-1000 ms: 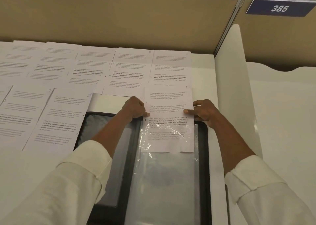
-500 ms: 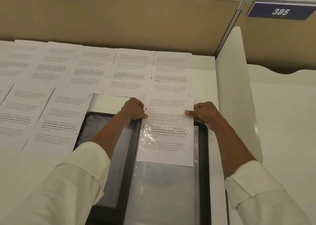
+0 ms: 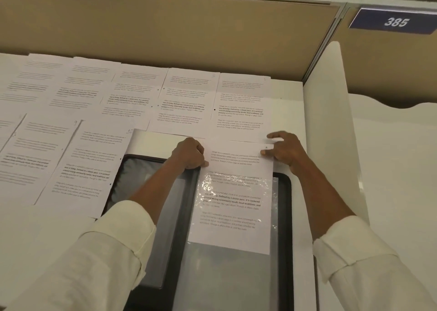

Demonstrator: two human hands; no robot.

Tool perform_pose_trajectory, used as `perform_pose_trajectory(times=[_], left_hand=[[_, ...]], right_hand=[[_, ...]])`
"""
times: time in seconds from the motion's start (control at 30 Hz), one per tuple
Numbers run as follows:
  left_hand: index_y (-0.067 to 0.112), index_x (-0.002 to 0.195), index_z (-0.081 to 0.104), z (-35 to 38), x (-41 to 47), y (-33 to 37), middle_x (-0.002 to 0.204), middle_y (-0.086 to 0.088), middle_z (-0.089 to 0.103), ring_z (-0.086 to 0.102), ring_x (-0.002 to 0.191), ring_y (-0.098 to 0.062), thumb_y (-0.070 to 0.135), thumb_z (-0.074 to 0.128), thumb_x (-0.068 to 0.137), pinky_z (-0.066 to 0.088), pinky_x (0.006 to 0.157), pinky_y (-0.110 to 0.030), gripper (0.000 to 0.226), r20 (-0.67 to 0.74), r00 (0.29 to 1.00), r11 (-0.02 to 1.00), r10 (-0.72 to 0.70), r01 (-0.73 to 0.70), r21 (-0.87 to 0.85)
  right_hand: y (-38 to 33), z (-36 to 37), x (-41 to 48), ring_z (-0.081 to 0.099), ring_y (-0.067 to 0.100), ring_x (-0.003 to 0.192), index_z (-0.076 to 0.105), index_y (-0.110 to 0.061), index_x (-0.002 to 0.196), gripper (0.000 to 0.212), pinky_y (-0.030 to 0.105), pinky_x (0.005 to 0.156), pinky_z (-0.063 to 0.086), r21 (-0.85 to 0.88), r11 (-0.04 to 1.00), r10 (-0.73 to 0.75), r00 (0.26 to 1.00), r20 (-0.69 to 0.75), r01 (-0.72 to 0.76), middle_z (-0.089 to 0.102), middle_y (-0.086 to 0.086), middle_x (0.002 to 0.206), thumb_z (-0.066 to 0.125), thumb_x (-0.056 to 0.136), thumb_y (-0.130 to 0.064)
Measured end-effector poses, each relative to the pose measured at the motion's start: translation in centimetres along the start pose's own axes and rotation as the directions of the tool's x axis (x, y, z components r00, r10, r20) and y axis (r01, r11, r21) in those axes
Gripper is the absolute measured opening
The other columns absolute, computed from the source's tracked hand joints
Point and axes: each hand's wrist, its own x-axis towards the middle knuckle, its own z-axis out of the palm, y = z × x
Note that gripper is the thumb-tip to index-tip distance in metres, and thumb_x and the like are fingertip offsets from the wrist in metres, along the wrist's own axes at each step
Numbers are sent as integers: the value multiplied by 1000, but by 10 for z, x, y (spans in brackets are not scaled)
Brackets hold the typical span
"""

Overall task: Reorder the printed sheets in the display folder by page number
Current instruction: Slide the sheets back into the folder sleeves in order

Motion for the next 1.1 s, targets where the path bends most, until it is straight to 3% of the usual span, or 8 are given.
perform_pose_trajectory(times=[0.1,0.23,0.33,0.5,0.7,0.83,1.0,1.1], left_hand=[[19,106,65,-1,-10,0,111,-1,69,65,109,-24,26,92,79,54,97,-38,40,-33,999,998,37,-35,60],[14,126,59,11,-34,-10,121,-4,66,60,117,-27,47,81,87,52,101,-45,55,-152,982,986,113,-92,139],[9,134,54,36,-70,-30,134,-10,56,49,125,-29,58,76,89,47,105,-43,70,-273,932,947,239,-161,279],[12,164,21,90,-134,-79,176,-10,6,6,162,-28,78,59,89,22,128,-45,108,-235,942,959,240,-192,210],[26,167,-13,134,-204,-118,170,11,-34,-27,158,-11,94,40,85,-1,129,-38,119,-201,948,962,245,-211,176],[32,161,-27,155,-239,-131,164,15,-43,-34,154,-8,105,24,72,-9,127,-37,126,-201,964,978,176,-148,146],[23,166,-15,177,-267,-151,171,9,-33,-27,159,-13,100,39,79,-4,128,-42,128,-223,955,978,194,-172,115],[23,163,-22,181,-282,-155,167,9,-40,-33,156,-13,103,35,78,-8,130,-42,130,-201,961,978,188,-163,132]], right_hand=[[-20,0,10,74,23,98,71,-21,118,55,38,92,57,-185,974,-112,990,85,127,76,10,98,96,71,-7],[-51,12,26,70,17,96,79,-22,107,32,38,94,56,-528,785,-181,934,307,325,74,5,107,91,80,-11],[-60,26,35,66,15,97,79,-27,110,26,33,90,52,-619,676,-172,902,397,401,69,1,114,82,89,-11],[-57,46,31,64,17,97,79,-28,109,22,32,90,50,-631,630,-185,877,443,452,69,0,107,79,92,-14],[-40,60,14,68,11,86,80,-27,99,20,34,84,54,-580,687,-228,888,399,437,74,-3,89,84,86,-12],[-28,61,1,69,14,84,78,-23,99,21,28,76,50,-570,703,-164,877,451,425,76,0,89,86,84,-10],[-27,64,-11,71,14,82,78,-24,97,21,29,76,51,-566,685,-140,845,516,459,78,-2,83,88,83,-12],[-31,73,-18,68,16,83,76,-24,103,19,31,77,49,-541,704,-173,850,497,460,76,2,82,87,87,-27]])
